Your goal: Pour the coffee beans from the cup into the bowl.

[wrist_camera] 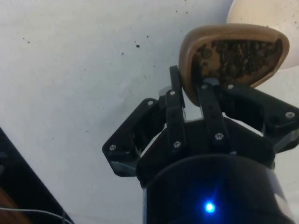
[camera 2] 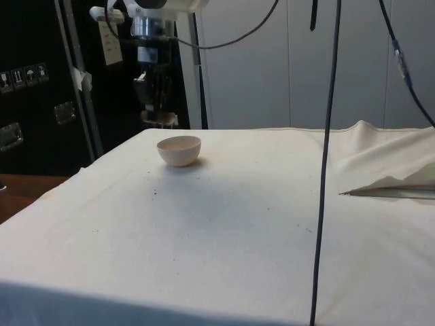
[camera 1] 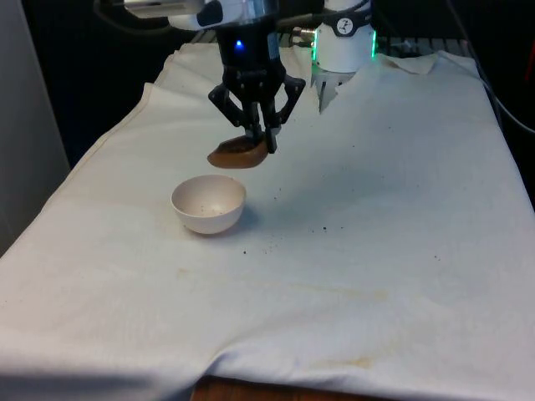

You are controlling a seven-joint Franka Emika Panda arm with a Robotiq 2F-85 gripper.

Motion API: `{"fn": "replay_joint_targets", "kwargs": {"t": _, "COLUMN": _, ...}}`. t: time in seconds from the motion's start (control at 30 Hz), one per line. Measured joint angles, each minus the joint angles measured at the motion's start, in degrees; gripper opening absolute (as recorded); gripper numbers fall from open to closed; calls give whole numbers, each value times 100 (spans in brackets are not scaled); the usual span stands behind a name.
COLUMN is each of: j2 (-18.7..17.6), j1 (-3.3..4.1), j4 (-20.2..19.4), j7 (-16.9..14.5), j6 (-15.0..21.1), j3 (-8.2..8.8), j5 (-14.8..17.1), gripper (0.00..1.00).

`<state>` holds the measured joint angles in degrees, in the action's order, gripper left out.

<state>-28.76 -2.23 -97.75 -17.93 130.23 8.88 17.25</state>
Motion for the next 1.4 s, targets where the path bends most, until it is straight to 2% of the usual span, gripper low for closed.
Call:
{"fn": "replay_joint_targets", "kwargs": {"t": 0.23, "j2": 0, "j1": -23, "j4": 0, "j7": -435, "j6": -149, "j3": 241, "j5": 395, "gripper": 3}}
{"fn": "replay_joint_targets", "kwargs": {"t": 0.5, "j2": -6, "j1": -40, "j4": 0, "j7": -762, "j6": -281, "j3": 441, "j5": 682, "gripper": 3}}
{"fn": "replay_joint_targets", "kwargs": {"t": 0.57, "j2": -23, "j1": -52, "j4": 17, "j7": -945, "j6": -327, "j3": 510, "j5": 894, "gripper": 3}}
{"fn": "replay_joint_targets", "kwargs": {"t": 1.03, "j2": -138, "j1": -69, "j4": 149, "j7": -1501, "j6": -579, "j3": 699, "j5": 1667, "gripper": 3}}
{"fn": "replay_joint_targets", "kwargs": {"t": 1.3, "j2": -218, "j1": -74, "j4": 241, "j7": -1862, "j6": -825, "j3": 865, "j5": 2177, "gripper": 3}}
{"fn": "replay_joint_targets", "kwargs": {"t": 1.4, "j2": -235, "j1": -74, "j4": 258, "j7": -1925, "j6": -888, "j3": 900, "j5": 2275, "gripper": 3}}
